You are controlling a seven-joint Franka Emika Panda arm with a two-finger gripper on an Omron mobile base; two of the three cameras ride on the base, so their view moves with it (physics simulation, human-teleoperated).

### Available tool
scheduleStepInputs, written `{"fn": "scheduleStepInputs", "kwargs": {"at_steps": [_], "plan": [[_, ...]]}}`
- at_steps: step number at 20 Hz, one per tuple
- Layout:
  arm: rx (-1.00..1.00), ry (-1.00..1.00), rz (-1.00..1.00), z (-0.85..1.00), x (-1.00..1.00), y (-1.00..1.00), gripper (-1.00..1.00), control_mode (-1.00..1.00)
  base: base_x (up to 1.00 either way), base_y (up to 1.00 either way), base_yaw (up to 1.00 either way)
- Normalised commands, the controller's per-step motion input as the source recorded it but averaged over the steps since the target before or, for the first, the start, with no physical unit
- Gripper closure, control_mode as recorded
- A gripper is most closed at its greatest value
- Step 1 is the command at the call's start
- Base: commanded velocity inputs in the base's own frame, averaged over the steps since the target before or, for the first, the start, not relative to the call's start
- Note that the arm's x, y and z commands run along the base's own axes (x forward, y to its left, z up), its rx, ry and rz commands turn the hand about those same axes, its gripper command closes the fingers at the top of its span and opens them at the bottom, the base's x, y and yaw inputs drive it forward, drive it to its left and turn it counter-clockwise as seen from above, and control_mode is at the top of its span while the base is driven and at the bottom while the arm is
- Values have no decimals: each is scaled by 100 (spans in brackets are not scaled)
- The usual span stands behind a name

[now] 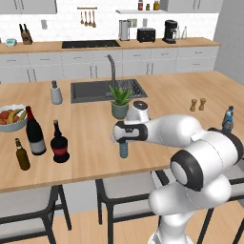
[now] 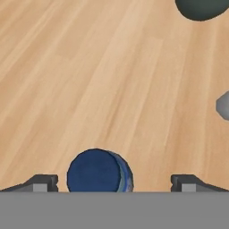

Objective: Move the plastic bottles in the middle to the plastics group, and the glass bottles in the middle to the glass group.

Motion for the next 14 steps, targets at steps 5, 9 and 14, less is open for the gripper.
{"fn": "scheduleStepInputs", "kwargs": {"at_steps": [5, 9, 14], "plan": [[3, -1, 0, -26, 0, 0, -100, -100, 0, 0, 0], [3, 0, 0, -11, 0, 0, -100, -100, 0, 0, 0], [1, 0, 0, -2, 0, 0, 100, -100, 0, 0, 0]]}}
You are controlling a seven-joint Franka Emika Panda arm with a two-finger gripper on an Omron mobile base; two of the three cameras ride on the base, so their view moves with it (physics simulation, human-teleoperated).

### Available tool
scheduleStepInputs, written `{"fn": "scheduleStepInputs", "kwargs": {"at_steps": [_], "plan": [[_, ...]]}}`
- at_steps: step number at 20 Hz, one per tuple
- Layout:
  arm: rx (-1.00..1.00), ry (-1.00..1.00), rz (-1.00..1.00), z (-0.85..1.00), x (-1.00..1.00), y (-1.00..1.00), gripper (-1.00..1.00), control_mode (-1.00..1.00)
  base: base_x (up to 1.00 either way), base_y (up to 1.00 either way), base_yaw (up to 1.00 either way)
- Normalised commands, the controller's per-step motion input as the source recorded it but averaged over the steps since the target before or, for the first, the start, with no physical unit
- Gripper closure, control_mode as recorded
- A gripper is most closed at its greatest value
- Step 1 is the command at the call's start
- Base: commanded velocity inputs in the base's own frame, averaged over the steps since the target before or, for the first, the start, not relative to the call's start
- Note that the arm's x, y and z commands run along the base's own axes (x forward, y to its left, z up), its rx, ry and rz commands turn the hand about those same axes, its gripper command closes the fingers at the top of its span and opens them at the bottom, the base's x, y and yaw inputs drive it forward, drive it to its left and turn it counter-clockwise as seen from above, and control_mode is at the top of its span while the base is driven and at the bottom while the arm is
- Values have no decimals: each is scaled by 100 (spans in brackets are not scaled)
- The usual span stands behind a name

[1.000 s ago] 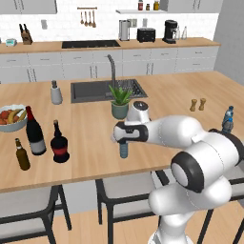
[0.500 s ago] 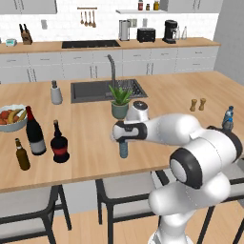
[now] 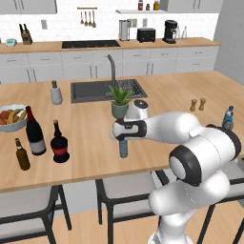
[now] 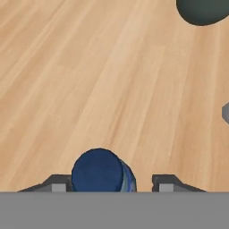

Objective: Move the plastic bottles in the middle to the plastics group, and the glass bottles in the middle to the glass group.

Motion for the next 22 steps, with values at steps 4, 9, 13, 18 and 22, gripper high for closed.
{"fn": "scheduleStepInputs", "kwargs": {"at_steps": [4, 9, 13, 18, 22], "plan": [[0, 0, 0, 0, 0, 0, 100, -100, 0, 0, 0], [0, -2, 0, 4, -15, -4, 100, -100, 0, 0, 0], [0, -7, -10, 53, -53, -54, 100, -100, 0, 0, 0], [0, -2, -24, 74, -34, -87, 100, -100, 0, 0, 0], [0, 0, -29, 43, -23, -100, 100, -100, 0, 0, 0]]}}
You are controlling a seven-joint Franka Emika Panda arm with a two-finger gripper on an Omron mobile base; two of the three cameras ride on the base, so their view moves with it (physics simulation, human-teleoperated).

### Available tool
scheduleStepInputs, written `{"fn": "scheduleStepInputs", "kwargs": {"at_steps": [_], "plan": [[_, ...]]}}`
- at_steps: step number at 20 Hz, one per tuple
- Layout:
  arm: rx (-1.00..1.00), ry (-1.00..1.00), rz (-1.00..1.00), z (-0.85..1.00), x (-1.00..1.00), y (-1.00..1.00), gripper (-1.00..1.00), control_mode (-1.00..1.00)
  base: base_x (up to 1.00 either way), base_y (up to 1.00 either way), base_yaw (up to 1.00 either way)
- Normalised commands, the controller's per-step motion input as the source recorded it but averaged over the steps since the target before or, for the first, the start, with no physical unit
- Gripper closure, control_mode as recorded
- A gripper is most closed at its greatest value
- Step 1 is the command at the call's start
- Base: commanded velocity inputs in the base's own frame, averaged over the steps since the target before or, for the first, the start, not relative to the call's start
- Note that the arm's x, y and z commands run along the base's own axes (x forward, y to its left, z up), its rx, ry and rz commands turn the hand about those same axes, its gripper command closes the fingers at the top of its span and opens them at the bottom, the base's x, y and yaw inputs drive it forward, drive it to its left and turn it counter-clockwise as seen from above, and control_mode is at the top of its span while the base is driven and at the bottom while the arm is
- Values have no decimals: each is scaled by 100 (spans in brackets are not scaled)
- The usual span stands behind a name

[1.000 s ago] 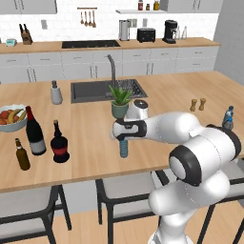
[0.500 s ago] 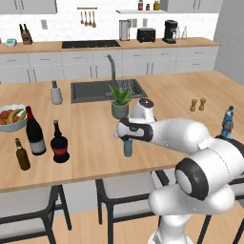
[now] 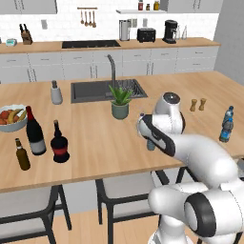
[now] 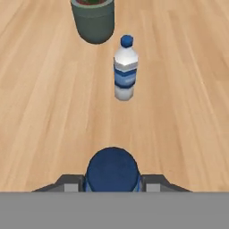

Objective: Move the plastic bottles in the middle to the plastics group, and the glass bottles in the middle to the glass group.

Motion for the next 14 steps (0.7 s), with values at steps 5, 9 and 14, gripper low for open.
{"fn": "scheduleStepInputs", "kwargs": {"at_steps": [5, 9, 14], "plan": [[0, 0, -29, 32, -18, -100, 100, -100, 0, 0, 0], [0, 0, -28, 27, -6, -100, 100, -100, 0, 0, 0], [0, 0, -27, 4, 0, -100, 100, -100, 0, 0, 0]]}}
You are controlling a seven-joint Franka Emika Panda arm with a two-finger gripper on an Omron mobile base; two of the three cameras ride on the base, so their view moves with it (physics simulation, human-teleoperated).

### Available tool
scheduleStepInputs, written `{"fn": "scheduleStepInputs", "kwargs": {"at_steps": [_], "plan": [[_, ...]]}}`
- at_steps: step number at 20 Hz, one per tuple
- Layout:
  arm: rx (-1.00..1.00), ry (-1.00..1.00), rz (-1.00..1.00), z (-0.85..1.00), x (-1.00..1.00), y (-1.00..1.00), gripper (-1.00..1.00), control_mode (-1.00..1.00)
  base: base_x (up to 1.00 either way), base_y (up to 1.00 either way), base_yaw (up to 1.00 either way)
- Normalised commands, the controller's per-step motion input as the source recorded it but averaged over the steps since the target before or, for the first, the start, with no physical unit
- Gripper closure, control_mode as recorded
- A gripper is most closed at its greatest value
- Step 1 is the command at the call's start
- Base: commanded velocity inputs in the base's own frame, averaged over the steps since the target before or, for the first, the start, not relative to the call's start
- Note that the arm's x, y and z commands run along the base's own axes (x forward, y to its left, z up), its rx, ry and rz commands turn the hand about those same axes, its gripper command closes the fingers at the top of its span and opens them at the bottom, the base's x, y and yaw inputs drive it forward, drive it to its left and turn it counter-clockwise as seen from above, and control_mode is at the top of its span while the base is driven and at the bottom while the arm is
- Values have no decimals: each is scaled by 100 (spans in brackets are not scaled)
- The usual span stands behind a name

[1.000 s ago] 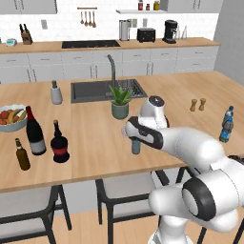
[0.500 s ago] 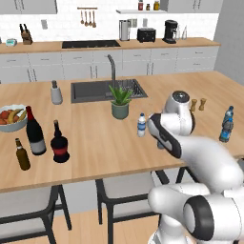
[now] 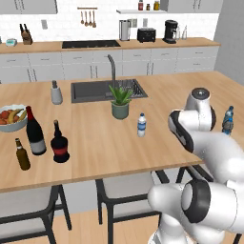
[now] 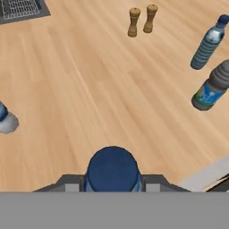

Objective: Move the plastic bottles in the middle to the plastics group, and the glass bottles in the middle to the glass group.

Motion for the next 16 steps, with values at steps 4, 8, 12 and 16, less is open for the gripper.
{"fn": "scheduleStepInputs", "kwargs": {"at_steps": [4, 8, 12, 16], "plan": [[0, 0, -24, 0, 1, -100, 100, -100, 0, 0, 0], [-2, 0, -15, 7, 20, -86, 100, -100, 0, 0, 0], [-2, 0, -1, 13, 47, -66, 100, -100, 0, 0, 0], [0, 0, 0, 3, 59, -47, 100, -100, 0, 0, 0]]}}
